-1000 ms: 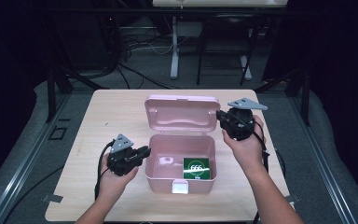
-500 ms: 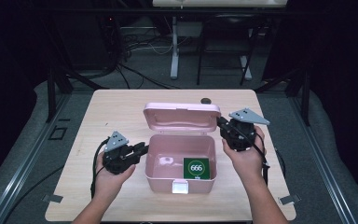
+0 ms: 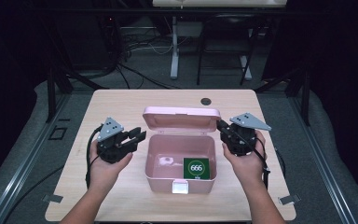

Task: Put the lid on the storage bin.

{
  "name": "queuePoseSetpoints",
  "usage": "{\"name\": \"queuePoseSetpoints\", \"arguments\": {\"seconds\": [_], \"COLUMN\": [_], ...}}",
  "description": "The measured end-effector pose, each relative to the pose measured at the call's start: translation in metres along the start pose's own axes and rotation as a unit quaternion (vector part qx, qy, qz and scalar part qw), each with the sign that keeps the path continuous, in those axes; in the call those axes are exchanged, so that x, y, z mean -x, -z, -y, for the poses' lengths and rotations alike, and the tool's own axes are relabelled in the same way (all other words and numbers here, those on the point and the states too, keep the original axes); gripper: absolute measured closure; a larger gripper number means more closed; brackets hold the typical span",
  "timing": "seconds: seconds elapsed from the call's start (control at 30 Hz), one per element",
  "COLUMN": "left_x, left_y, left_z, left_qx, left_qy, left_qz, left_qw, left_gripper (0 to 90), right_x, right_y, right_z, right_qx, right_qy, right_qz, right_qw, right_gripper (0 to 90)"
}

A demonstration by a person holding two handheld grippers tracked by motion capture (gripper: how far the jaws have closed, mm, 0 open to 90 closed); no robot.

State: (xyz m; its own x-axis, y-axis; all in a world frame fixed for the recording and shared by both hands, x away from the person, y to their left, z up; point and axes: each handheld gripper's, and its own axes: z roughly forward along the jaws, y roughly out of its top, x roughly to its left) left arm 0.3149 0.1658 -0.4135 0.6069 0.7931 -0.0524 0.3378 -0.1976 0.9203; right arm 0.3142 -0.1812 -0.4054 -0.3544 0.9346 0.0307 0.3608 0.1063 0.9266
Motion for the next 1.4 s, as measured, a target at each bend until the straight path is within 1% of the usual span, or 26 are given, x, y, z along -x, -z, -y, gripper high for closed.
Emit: {"name": "queuePoseSetpoints", "arguments": {"seconds": [0.1,0.23,0.33,0.43,0.5,0.53,0.6,0.67,0.7,0.73,0.8,0.9,1.03,1.13,1.3,1.4], "left_x": [-0.001,-0.002,-0.001,0.0,0.0,-0.001,-0.001,0.0,0.0,-0.001,-0.002,-0.001,-0.001,-0.001,0.0,0.0], "left_y": [0.002,0.0,-0.002,-0.005,-0.007,-0.008,-0.009,-0.01,-0.01,-0.011,-0.011,-0.012,-0.011,-0.012,-0.011,-0.011], "left_z": [-0.01,-0.019,-0.024,-0.027,-0.029,-0.03,-0.031,-0.032,-0.032,-0.032,-0.033,-0.033,-0.034,-0.034,-0.034,-0.034], "left_qx": [0.002,0.006,0.007,0.013,0.016,0.016,0.018,0.017,0.016,0.018,0.017,0.018,0.015,0.017,0.016,0.014], "left_qy": [-0.005,-0.007,-0.014,-0.015,-0.014,-0.012,-0.009,-0.012,-0.012,-0.009,-0.007,-0.01,-0.009,-0.007,-0.007,-0.007], "left_qz": [-0.007,-0.011,-0.011,-0.012,-0.014,-0.013,-0.012,-0.016,-0.017,-0.016,-0.015,-0.019,-0.018,-0.018,-0.019,-0.019], "left_qw": [1.0,0.9999,0.9998,0.9997,0.9997,0.9997,0.9997,0.9996,0.9996,0.9997,0.9997,0.9996,0.9997,0.9997,0.9997,0.9997], "left_gripper": [73.2,73.6,73.8,74.3,77.2,78.8,80.7,82.0,83.1,83.6,84.2,84.6,85.0,85.0,85.0,84.9], "right_x": [0.002,0.002,0.003,0.003,0.003,0.004,0.004,0.004,0.005,0.005,0.006,0.007,0.01,0.012,0.019,0.026], "right_y": [0.001,0.001,0.0,0.0,0.0,0.0,-0.001,-0.001,-0.001,-0.002,-0.003,-0.004,-0.004,-0.004,-0.001,0.0], "right_z": [0.001,0.001,0.001,0.002,0.002,0.002,0.003,0.003,0.004,0.005,0.006,0.007,0.009,0.01,0.009,0.009], "right_qx": [-0.002,-0.001,0.001,0.003,0.001,-0.002,0.003,0.0,-0.006,-0.004,-0.012,-0.013,-0.02,-0.026,-0.02,-0.019], "right_qy": [-0.006,-0.007,-0.009,-0.01,-0.01,-0.012,-0.016,-0.015,-0.014,-0.015,-0.017,-0.017,-0.023,-0.023,-0.034,-0.041], "right_qz": [-0.004,-0.009,-0.01,-0.01,-0.011,-0.014,-0.014,-0.014,-0.016,-0.015,-0.018,-0.019,-0.023,-0.021,-0.026,-0.021], "right_qw": [1.0,0.9999,0.9999,0.9999,0.9999,0.9998,0.9998,0.9998,0.9998,0.9998,0.9996,0.9996,0.9993,0.9992,0.9989,0.9987], "right_gripper": [86.2,86.1,86.0,85.9,85.7,85.7,85.5,85.3,84.9,84.6,83.9,83.9,84.0,83.3,82.7,81.6]}}
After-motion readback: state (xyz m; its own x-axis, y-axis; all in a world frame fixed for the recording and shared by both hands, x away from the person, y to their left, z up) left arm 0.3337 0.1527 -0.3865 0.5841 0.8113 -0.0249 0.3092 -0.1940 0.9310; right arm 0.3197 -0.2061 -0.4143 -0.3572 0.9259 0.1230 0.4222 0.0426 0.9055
